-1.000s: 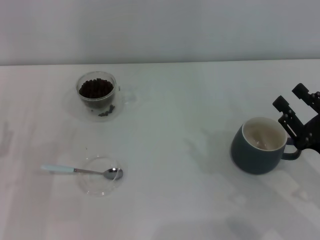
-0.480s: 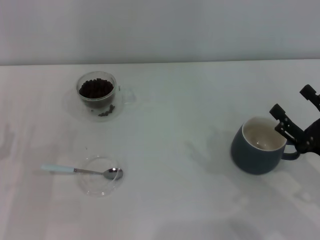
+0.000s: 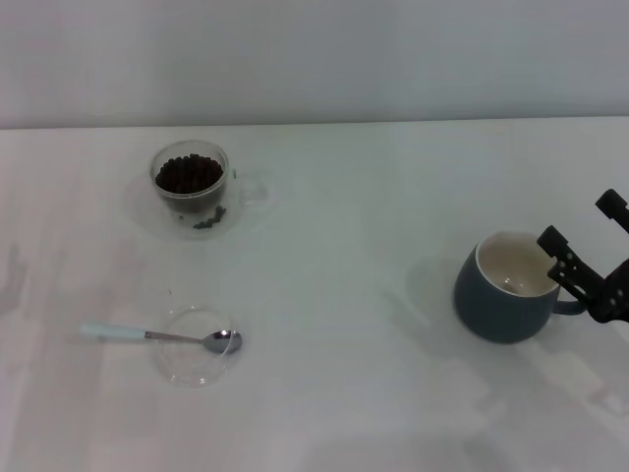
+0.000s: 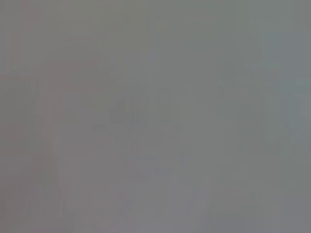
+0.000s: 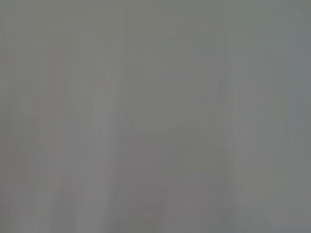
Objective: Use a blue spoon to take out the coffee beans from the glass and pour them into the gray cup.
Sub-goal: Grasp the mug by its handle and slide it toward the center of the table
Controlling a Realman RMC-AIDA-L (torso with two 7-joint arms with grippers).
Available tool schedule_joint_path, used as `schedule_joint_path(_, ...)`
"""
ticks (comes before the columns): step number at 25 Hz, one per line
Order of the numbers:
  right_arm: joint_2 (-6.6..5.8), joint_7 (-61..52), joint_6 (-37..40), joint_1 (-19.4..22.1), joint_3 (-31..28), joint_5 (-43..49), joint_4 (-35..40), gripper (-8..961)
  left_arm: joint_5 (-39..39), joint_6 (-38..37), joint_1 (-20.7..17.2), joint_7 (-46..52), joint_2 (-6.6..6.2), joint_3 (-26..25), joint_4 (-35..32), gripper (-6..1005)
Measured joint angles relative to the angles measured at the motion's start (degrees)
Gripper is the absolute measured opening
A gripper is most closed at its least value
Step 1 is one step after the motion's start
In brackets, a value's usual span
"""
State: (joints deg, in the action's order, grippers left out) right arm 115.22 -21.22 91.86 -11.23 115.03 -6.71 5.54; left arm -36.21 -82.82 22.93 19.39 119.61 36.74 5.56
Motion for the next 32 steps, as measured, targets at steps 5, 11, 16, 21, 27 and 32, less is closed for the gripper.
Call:
schedule_joint_path(5,0.00,-0.2,-0.1,0.2,0.1,0.0,-0.4,877,0.0,0.1,0.0,0.0,-0.08,0.0,0.0,787)
schedule_joint_path(11,0.00,-0.2,-0.3,0.7,0.1,0.1,-0.8,874,-0.1,0.4,-0.1,0.0,-0.18,0.0,0.0,786)
schedule_joint_path(16,0.06,-0.2,-3.1,0.7,0.7,0.1,-1.1,872,-0.1,0.6,0.0,-0.1,-0.18,0.0,0.0,786)
schedule_joint_path(21,0.09,-0.2,-5.5,0.7,0.8,0.1,-1.3,872,-0.1,0.6,-0.2,-0.1,-0.17,0.0,0.0,787)
schedule_joint_path(27,0.06,-0.2,-5.9,0.9,0.1,-0.4,-3.1,873,-0.1,0.8,-0.3,-0.1,-0.17,0.0,0.0,787)
schedule_joint_path(32,0.00,-0.2,-5.9,1.7,-0.5,-0.4,-3.9,873,-0.1,1.2,-0.3,-0.1,-0.22,0.0,-0.4,786)
